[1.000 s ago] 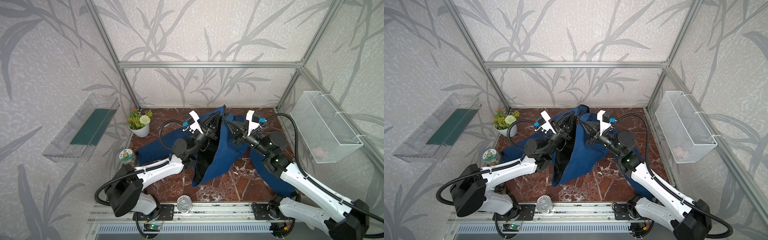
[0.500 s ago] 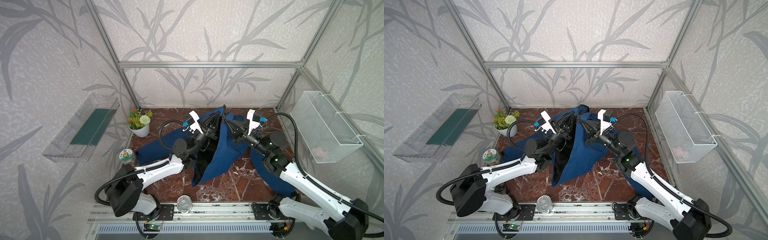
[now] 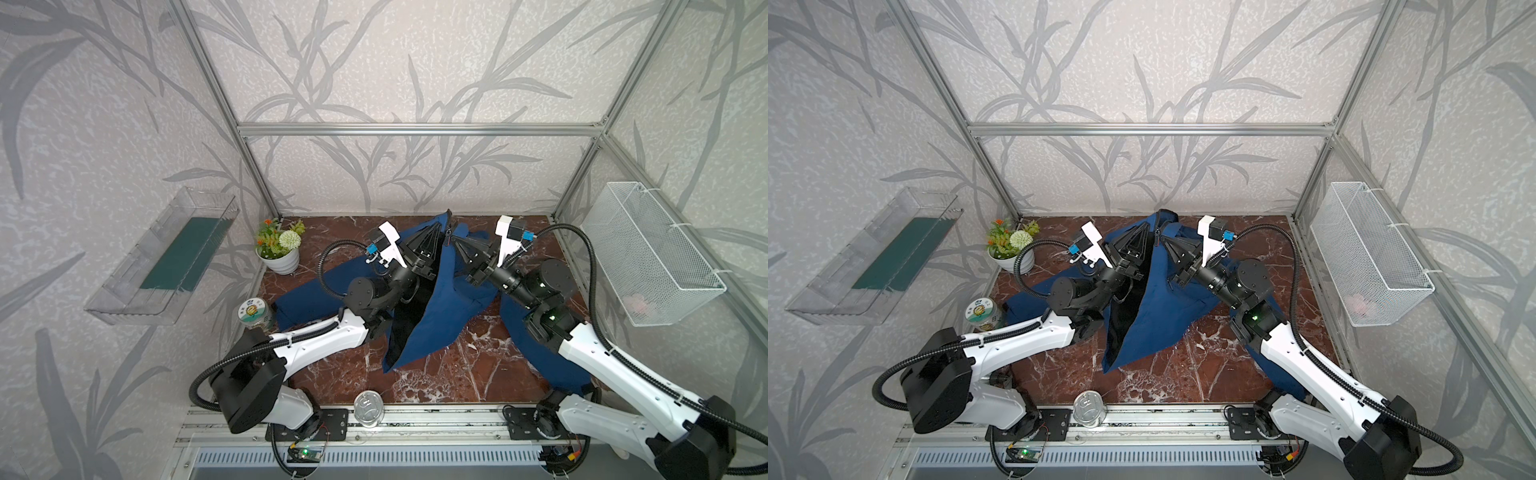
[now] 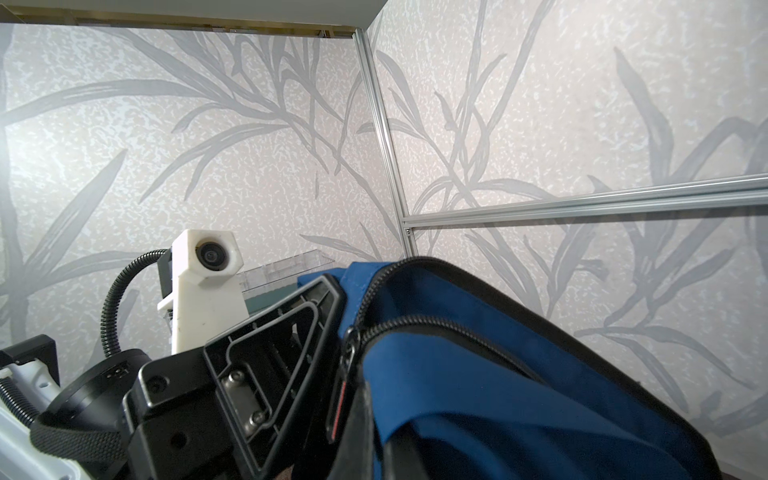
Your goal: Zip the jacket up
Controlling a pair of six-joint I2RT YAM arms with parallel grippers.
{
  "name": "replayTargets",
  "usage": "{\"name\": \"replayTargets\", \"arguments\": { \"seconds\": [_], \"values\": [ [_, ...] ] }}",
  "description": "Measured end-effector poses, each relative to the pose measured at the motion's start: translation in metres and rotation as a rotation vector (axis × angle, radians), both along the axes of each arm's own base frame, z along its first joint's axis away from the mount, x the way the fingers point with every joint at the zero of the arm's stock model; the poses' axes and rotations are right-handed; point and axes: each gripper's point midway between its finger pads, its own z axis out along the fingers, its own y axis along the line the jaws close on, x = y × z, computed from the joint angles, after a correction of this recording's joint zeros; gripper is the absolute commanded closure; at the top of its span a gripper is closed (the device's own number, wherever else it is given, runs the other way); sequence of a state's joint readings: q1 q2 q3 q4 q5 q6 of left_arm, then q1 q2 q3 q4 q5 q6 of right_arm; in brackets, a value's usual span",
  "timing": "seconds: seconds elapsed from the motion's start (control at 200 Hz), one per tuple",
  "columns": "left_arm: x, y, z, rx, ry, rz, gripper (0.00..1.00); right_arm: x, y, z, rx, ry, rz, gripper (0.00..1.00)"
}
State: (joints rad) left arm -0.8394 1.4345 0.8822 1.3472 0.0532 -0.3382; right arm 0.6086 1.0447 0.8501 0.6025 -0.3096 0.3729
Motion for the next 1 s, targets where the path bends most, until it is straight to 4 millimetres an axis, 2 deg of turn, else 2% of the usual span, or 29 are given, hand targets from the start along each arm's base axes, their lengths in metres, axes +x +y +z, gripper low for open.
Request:
{"name": "replayTargets", "arguments": {
  "seconds": [1.0],
  "values": [
    [-0.0036,-0.0024,-0.0003,0.072,-0.068,0.155,1.00,-0.0027,-0.0002,0.0045,0.064,0.056,0.047,1.00]
  ]
}}
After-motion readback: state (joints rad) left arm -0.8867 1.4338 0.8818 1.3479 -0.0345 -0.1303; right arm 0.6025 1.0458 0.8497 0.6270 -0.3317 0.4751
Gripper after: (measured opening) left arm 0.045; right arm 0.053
